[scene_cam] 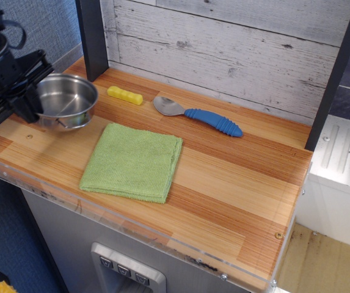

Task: Move the pot to the far left centre of the counter.

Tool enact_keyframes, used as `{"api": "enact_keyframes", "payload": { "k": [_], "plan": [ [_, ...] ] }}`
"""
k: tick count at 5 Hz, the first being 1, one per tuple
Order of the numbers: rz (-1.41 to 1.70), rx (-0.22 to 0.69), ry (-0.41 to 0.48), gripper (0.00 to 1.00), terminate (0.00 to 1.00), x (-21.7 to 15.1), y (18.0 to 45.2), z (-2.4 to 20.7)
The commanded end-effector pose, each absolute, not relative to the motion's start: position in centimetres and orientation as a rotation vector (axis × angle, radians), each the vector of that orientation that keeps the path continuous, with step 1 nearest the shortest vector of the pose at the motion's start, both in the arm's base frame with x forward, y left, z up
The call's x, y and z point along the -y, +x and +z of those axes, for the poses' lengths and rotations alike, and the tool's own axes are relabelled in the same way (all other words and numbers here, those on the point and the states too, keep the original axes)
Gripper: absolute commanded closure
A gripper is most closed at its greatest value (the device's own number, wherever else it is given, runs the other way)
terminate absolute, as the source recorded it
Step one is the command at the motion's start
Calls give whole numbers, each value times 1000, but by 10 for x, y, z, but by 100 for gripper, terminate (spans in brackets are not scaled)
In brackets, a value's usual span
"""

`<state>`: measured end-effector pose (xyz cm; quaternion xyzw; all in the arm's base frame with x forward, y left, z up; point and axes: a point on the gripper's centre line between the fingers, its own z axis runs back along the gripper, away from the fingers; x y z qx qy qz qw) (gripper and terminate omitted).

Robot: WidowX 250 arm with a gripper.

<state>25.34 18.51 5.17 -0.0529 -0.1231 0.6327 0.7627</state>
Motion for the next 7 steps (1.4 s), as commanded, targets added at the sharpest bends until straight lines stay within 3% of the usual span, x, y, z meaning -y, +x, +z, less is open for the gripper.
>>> {"api": "enact_keyframes", "payload": {
  "k": [1, 2, 3, 6, 7],
  "plan": [
    [1402, 247, -159, 100, 0, -186, 251, 36],
    [1409, 220, -152, 100, 0, -184, 252, 29],
    [1456, 220, -130, 0, 0, -185, 251, 29],
    [1403, 251, -138, 0, 0, -177, 256, 45],
    [1334, 309, -128, 0, 0, -171, 268, 70]
  ]
}}
